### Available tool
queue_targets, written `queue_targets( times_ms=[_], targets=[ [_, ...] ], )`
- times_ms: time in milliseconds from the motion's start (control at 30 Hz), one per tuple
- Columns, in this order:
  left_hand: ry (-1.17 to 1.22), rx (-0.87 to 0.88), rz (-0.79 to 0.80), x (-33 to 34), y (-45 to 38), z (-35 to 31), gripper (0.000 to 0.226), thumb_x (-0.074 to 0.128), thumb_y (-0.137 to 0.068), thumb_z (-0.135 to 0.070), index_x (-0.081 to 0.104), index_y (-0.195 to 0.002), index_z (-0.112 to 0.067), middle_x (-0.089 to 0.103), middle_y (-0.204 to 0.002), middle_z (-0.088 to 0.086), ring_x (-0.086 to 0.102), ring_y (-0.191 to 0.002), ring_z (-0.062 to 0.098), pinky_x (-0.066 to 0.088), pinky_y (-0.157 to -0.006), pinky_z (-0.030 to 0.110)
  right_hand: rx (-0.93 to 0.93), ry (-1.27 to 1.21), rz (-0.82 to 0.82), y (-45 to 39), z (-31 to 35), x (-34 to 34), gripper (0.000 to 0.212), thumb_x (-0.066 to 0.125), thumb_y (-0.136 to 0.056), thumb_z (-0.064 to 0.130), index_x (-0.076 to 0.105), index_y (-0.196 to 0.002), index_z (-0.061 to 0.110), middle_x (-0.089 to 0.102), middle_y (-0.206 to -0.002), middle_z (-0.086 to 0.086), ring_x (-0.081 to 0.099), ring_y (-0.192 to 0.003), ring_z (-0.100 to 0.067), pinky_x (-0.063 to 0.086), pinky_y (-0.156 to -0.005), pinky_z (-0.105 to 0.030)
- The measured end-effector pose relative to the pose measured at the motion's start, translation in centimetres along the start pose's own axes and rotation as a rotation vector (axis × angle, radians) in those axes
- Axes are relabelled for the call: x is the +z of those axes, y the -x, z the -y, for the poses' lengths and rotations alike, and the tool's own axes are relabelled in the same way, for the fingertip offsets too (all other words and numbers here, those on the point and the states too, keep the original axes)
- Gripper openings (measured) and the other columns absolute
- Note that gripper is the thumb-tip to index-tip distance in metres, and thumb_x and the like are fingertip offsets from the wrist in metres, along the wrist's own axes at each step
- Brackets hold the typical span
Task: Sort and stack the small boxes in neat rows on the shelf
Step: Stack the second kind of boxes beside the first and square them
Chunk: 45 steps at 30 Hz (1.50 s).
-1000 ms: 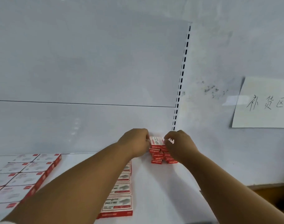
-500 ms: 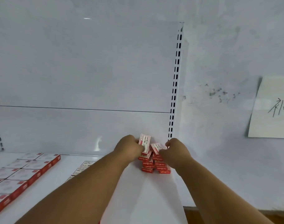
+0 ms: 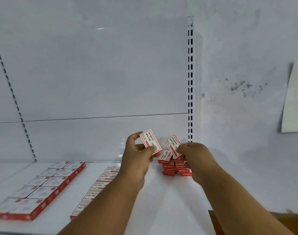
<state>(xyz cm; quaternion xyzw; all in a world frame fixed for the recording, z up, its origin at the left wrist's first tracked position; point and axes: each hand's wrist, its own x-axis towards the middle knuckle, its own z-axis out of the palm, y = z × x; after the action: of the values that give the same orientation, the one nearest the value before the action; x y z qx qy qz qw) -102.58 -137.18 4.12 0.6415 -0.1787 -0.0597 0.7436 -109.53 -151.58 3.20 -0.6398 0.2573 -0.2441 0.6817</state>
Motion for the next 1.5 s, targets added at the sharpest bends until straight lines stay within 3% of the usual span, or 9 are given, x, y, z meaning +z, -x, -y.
queue_targets(
  times_ms=[167,267,433,567,733,833,967,1100,1500],
  targets=[
    [0.012,0.041,-0.089,-5.9,2.7,-1.1,0.028,0.072,-0.086,-0.018,0.054,-0.101,-0.031,0.077,-0.089,-0.004,0.074,-0.076,0.014,0.057,-0.075,0.037,-0.111,-0.039,0.027,5.7,-0.2,3.5,0.014,0.058,-0.092,0.007,0.069,-0.095,0.014,0.075,-0.088,-0.008,0.065,-0.070,-0.024,0.054,-0.068,-0.038],
    [-0.062,0.025,-0.097,-11.1,4.1,-0.7,0.025,0.071,-0.087,-0.023,0.053,-0.098,-0.036,0.077,-0.088,-0.002,0.075,-0.073,0.017,0.060,-0.070,0.040,-0.190,0.085,0.013,9.2,-1.4,6.8,0.015,0.061,-0.092,0.006,0.064,-0.097,0.020,0.075,-0.085,-0.002,0.062,-0.062,-0.014,0.047,-0.060,-0.029],
    [-0.462,0.116,-0.070,-18.4,5.8,0.1,0.033,0.067,-0.090,-0.020,0.052,-0.110,-0.042,0.065,-0.099,-0.016,0.066,-0.064,0.002,0.039,-0.044,0.005,-0.240,0.407,0.043,12.4,-4.8,12.1,0.014,0.062,-0.092,0.013,0.066,-0.091,0.026,0.072,-0.079,0.003,0.067,-0.068,-0.014,0.049,-0.058,-0.023],
    [-0.779,0.169,0.039,-21.1,5.5,1.8,0.033,0.067,-0.089,-0.031,0.052,-0.118,-0.036,0.053,-0.111,-0.017,0.057,-0.079,-0.001,0.039,-0.057,0.004,-0.315,0.695,-0.011,13.0,-6.2,14.2,0.013,0.056,-0.095,0.021,0.066,-0.097,0.029,0.064,-0.088,0.011,0.054,-0.068,-0.003,0.037,-0.056,-0.016],
    [-1.021,0.221,0.105,-22.1,4.6,2.6,0.044,0.063,-0.087,-0.051,0.057,-0.125,-0.029,0.053,-0.124,-0.007,0.051,-0.106,0.010,0.039,-0.083,0.021,-0.452,1.097,-0.101,13.2,-6.4,14.3,0.020,0.053,-0.097,0.033,0.069,-0.108,0.030,0.063,-0.113,0.012,0.050,-0.105,-0.013,0.043,-0.093,-0.031],
    [-1.069,0.364,0.148,-22.3,4.6,2.8,0.038,0.058,-0.090,-0.051,0.060,-0.123,-0.034,0.054,-0.128,-0.010,0.048,-0.118,0.012,0.038,-0.097,0.029,-0.462,1.092,-0.054,13.7,-6.7,14.0,0.022,0.061,-0.090,0.044,0.068,-0.109,0.033,0.062,-0.112,0.018,0.050,-0.105,-0.009,0.045,-0.093,-0.033],
    [-1.040,0.523,0.344,-22.2,4.7,3.0,0.022,0.060,-0.091,-0.045,0.069,-0.109,-0.036,0.063,-0.115,-0.018,0.049,-0.110,0.008,0.040,-0.096,0.029,-0.498,1.089,-0.047,13.9,-6.9,13.6,0.022,0.069,-0.086,0.039,0.069,-0.107,0.033,0.062,-0.110,0.021,0.050,-0.104,-0.005,0.041,-0.089,-0.023],
    [-1.098,0.564,0.340,-21.8,4.1,3.0,0.024,0.060,-0.091,-0.049,0.070,-0.109,-0.037,0.065,-0.113,-0.017,0.048,-0.106,0.009,0.040,-0.092,0.029,-0.503,1.058,-0.045,13.7,-6.9,13.7,0.019,0.072,-0.085,0.036,0.070,-0.103,0.033,0.063,-0.105,0.021,0.050,-0.102,-0.003,0.035,-0.082,-0.016],
    [-1.176,0.650,0.341,-21.2,3.7,3.2,0.026,0.054,-0.094,-0.048,0.067,-0.112,-0.035,0.062,-0.114,-0.013,0.047,-0.105,0.013,0.039,-0.090,0.030,-0.476,1.048,0.019,13.1,-6.4,13.8,0.013,0.074,-0.084,0.031,0.072,-0.096,0.034,0.063,-0.103,0.021,0.053,-0.102,-0.007,0.044,-0.090,-0.027]
  ],
)
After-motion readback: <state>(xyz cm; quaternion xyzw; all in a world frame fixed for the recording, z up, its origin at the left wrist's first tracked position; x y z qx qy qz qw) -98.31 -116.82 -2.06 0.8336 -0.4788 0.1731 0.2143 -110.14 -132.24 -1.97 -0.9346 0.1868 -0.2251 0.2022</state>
